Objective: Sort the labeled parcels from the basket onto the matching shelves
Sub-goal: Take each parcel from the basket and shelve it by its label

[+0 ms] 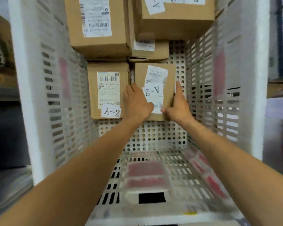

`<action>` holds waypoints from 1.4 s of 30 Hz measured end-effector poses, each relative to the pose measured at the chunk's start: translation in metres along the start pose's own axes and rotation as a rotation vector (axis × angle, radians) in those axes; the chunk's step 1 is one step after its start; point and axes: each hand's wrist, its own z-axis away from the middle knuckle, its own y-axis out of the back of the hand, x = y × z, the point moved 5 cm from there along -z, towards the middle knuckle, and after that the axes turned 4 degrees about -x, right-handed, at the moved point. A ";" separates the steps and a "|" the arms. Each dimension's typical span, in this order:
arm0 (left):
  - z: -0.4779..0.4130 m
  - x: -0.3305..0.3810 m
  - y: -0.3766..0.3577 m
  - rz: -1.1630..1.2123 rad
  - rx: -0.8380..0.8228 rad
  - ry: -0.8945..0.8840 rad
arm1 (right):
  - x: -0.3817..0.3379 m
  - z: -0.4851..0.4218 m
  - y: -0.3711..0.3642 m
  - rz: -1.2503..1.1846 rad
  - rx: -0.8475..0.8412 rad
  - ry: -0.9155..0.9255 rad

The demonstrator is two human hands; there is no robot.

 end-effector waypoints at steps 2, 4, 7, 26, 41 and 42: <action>0.015 -0.002 -0.015 -0.027 -0.020 -0.013 | 0.017 0.011 -0.003 -0.016 0.001 -0.073; 0.029 -0.007 -0.033 -0.036 -0.083 -0.014 | 0.038 0.024 -0.006 -0.056 -0.045 -0.168; 0.037 -0.022 -0.058 0.124 -0.217 0.057 | 0.060 0.036 -0.006 -0.212 -0.040 -0.209; 0.138 0.022 0.073 0.406 -0.268 -0.209 | -0.040 0.169 0.046 -0.488 0.125 0.087; 0.342 0.066 0.242 0.243 -0.207 -0.729 | -0.161 0.424 0.095 -0.360 0.452 0.381; 0.355 0.065 0.245 0.253 -0.200 -0.750 | -0.162 0.436 0.094 -0.358 0.459 0.381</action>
